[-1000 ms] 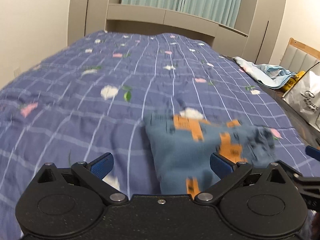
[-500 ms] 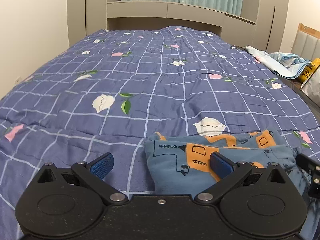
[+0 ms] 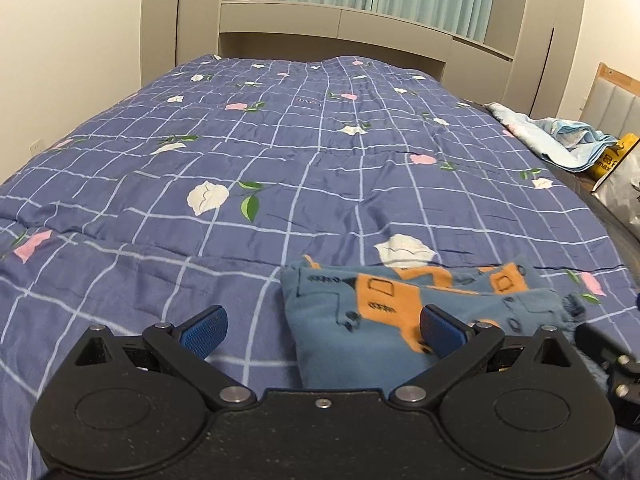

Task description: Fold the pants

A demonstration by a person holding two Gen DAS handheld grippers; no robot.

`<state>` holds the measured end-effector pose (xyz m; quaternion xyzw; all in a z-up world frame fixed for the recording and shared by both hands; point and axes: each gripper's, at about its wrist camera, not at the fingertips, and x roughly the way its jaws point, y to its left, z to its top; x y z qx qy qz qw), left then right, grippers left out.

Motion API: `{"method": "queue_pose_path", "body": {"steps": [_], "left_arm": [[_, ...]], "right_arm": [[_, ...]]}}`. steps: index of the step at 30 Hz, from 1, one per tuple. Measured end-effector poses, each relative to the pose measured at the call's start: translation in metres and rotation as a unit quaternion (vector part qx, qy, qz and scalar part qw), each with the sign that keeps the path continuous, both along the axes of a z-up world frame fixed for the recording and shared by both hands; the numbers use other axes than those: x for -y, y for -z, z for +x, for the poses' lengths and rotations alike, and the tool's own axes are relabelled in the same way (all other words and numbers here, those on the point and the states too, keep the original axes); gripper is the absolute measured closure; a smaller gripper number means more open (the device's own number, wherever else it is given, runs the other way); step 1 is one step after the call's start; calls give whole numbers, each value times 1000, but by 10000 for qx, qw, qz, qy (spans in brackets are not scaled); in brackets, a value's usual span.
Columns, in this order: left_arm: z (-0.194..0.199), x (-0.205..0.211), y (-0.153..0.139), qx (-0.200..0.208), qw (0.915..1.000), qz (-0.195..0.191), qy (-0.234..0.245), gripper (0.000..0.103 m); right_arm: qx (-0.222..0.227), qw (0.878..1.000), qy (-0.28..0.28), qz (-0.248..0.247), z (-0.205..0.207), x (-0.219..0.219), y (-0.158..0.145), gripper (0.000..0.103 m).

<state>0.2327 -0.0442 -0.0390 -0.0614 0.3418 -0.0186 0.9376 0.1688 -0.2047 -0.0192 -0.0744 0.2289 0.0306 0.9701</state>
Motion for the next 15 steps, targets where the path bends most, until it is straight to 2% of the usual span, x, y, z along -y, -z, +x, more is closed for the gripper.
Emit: {"method": "queue_pose_path", "body": {"steps": [5, 15], "left_arm": [[-17, 6, -2, -7, 9999, -84, 71, 1], [-49, 15, 8, -156, 9995, -158, 208, 1]], "right_arm": [[-61, 9997, -215, -20, -11, -12, 0, 0], [-312, 9995, -25, 79, -32, -4, 12, 0]]}}
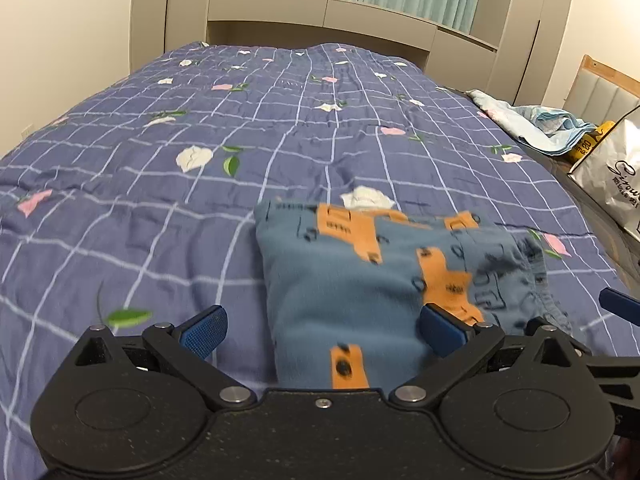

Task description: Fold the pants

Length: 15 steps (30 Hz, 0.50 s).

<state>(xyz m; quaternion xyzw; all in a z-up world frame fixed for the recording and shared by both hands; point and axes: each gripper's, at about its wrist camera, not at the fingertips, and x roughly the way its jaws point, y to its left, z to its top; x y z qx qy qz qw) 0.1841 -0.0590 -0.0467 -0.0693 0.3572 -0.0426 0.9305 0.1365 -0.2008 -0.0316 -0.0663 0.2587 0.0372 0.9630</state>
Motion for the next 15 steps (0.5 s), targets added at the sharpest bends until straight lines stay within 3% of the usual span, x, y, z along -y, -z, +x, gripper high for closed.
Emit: {"method": "queue_pose_path", "body": {"steps": [15], "left_arm": [[-30, 4, 10, -98, 9998, -131, 126, 1]], "right_arm": [[-32, 9994, 202, 295, -19, 9, 6, 0]]}}
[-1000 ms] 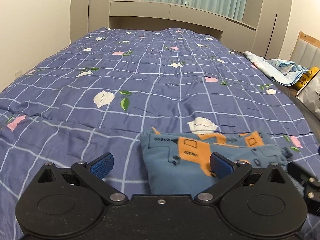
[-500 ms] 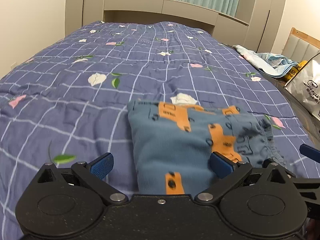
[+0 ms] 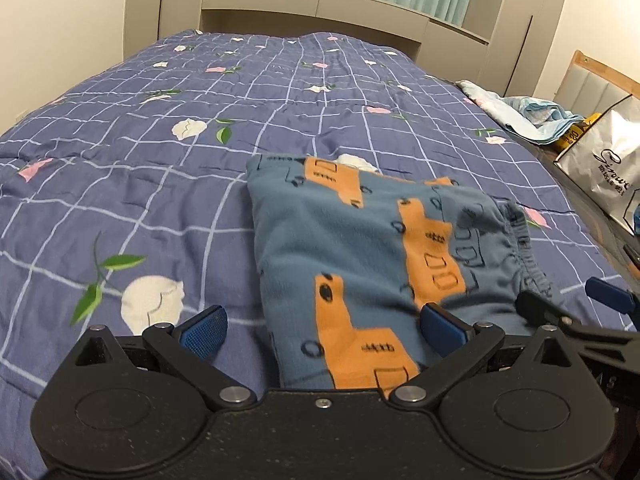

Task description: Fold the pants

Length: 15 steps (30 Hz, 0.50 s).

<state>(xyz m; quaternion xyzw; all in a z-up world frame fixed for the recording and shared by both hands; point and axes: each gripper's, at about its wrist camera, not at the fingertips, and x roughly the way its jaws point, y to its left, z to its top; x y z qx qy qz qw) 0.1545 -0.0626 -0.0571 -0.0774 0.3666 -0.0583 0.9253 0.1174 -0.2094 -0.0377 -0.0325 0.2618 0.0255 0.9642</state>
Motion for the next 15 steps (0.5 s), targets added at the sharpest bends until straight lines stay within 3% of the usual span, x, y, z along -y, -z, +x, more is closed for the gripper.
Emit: {"method": "queue_pose_path", "body": {"steps": [15], "left_arm": [[-4, -3, 3, -22, 9999, -94, -27, 1]], "right_arm": [[152, 9995, 55, 280, -8, 6, 9, 0]]}}
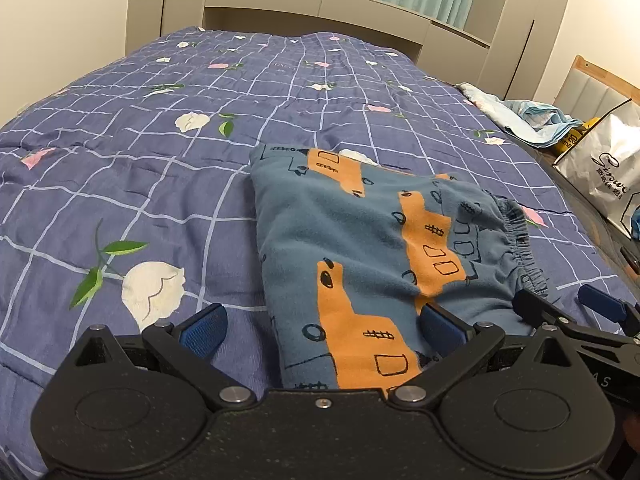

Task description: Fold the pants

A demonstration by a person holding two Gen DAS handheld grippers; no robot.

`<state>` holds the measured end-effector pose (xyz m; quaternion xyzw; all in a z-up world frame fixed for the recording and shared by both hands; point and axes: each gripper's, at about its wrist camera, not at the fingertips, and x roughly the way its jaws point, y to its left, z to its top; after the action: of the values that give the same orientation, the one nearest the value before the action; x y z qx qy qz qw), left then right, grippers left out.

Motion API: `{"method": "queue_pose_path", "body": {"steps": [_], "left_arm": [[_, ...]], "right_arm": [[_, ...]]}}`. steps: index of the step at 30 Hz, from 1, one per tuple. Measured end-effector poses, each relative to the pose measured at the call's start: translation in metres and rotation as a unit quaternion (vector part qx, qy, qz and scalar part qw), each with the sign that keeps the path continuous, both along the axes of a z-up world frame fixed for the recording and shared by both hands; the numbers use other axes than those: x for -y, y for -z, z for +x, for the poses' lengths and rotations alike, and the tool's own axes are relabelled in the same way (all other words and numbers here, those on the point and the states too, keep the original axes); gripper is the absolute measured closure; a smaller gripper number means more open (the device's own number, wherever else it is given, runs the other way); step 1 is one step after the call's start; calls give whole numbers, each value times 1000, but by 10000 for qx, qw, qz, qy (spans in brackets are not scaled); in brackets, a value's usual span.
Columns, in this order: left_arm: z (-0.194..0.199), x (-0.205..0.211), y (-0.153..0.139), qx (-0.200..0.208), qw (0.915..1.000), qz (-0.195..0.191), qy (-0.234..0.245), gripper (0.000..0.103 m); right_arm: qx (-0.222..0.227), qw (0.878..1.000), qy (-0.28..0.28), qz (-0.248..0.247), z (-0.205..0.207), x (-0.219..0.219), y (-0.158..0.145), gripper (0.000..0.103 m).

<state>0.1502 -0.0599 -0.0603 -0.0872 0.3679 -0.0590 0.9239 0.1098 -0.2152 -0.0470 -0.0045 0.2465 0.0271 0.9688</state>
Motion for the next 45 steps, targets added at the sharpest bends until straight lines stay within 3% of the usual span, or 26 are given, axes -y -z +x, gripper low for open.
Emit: {"method": "queue_pose_path", "body": {"steps": [21, 30, 38, 42, 45], "left_arm": [[0, -1, 0, -6, 10000, -11, -7, 1], [-1, -1, 0, -13, 10000, -50, -5, 1], [-4, -14, -11, 217, 9994, -279, 25, 1], [2, -25, -13, 379, 9976, -559, -178, 1], [8, -29, -12, 372, 9971, -565, -336, 1]], "right_arm": [[114, 9999, 20, 13, -4, -2, 3, 0], [413, 9979, -72, 492, -14, 6, -5, 0], [564, 9932, -398, 938, -8, 15, -15, 0], [421, 9914, -834, 915, 12, 16, -20, 0], [215, 9878, -1132, 1046, 33, 19, -25, 0]]}}
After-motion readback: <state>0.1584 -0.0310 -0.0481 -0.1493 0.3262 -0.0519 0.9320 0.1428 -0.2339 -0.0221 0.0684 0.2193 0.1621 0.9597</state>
